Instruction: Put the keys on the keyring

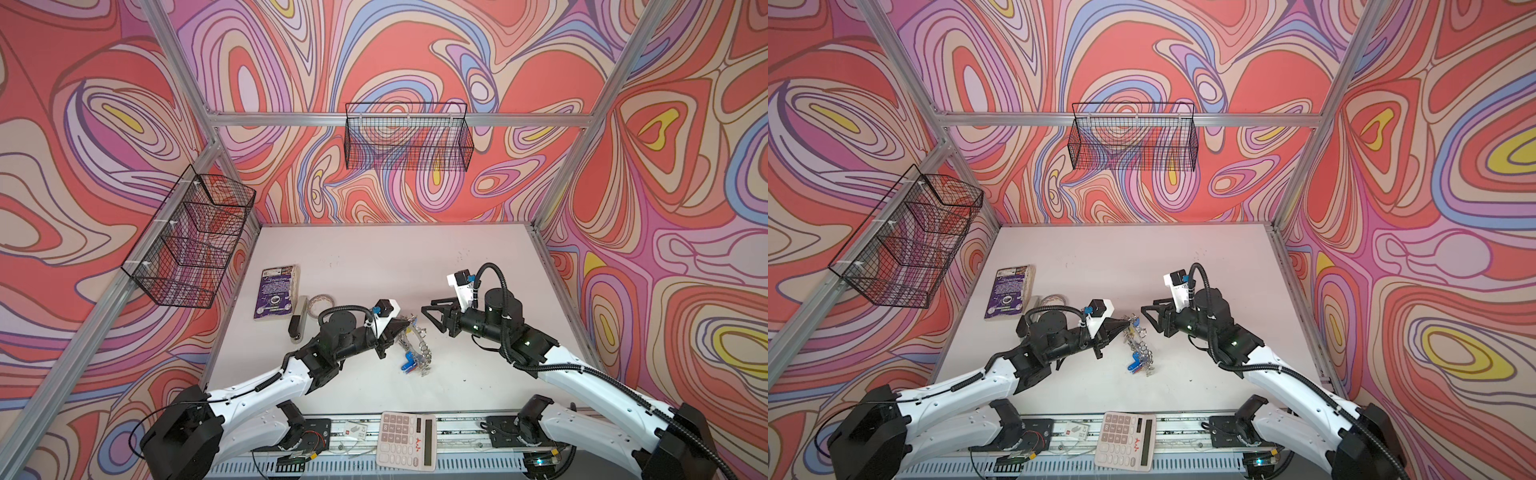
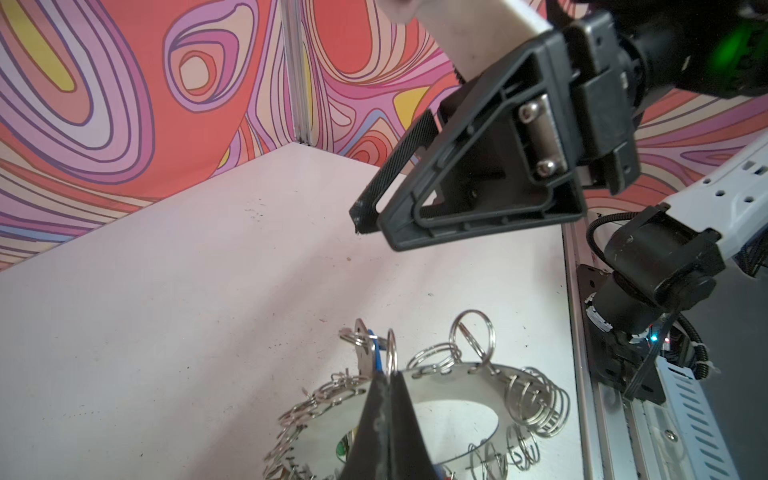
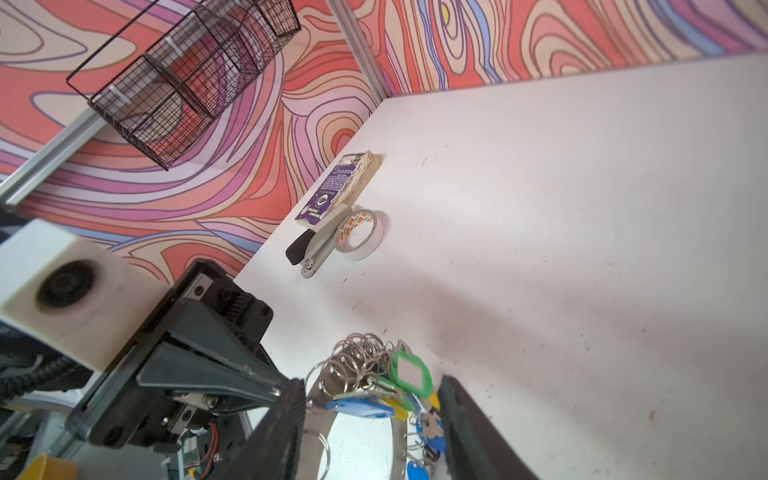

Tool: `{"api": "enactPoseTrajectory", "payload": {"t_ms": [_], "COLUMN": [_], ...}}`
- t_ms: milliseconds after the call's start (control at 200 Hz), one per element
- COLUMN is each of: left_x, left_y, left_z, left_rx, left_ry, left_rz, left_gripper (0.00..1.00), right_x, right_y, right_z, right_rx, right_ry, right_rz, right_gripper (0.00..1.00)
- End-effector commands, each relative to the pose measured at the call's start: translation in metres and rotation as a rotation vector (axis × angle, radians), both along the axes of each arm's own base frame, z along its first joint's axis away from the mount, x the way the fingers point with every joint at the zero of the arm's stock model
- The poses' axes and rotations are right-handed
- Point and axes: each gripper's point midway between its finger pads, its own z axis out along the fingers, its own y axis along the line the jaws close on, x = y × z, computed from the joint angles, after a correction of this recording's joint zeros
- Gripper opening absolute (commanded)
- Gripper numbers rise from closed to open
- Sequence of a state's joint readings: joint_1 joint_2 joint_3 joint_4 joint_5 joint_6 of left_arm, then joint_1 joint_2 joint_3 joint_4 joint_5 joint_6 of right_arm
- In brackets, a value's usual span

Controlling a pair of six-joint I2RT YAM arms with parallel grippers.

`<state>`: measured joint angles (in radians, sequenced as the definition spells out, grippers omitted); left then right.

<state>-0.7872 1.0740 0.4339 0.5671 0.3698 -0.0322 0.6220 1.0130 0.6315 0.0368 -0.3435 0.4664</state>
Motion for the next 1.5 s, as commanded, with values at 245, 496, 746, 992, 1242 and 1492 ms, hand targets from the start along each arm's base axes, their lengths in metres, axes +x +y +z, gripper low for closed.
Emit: {"api": "enactPoseTrajectory", "payload": {"t_ms": [245, 496, 746, 992, 1242, 1492], "left_x": [0.006, 0.006, 0.005, 0.007, 0.011, 0.005], "left_y": [-0.005, -0.008, -0.009, -0.008, -0.005, -0.004], "left_z": [0.040, 0.039, 0.038, 0.036, 0.035, 0.045], "left_rx": [-0.098, -0.103, -0.093, -0.093, -0.094, -0.115], "left_ry": [-0.122, -0.120, -0.125, -0.116, -0.108, -0.133], "left_rz": [0.020, 0.009, 0.007, 0.016, 0.053, 0.040], "left_gripper": [0.00, 0.00, 0.00, 0.00, 0.00, 0.00], "right_x": [-0.001, -0.001, -0.008, -0.009, -0.011, -0.009], "right_y": [0.014, 0.015, 0.036, 0.039, 0.033, 0.025], "right_z": [0.012, -0.012, -0.019, -0.020, -0.025, -0.033], "right_rx": [0.250, 0.273, 0.299, 0.333, 0.320, 0.312], "right_ry": [0.369, 0.466, 0.502, 0.501, 0.513, 0.512], "right_rz": [-0.077, -0.109, -0.050, -0.041, -0.070, -0.121], "right_gripper": [0.56, 0.61, 0.62, 0.49, 0.27, 0.13]}}
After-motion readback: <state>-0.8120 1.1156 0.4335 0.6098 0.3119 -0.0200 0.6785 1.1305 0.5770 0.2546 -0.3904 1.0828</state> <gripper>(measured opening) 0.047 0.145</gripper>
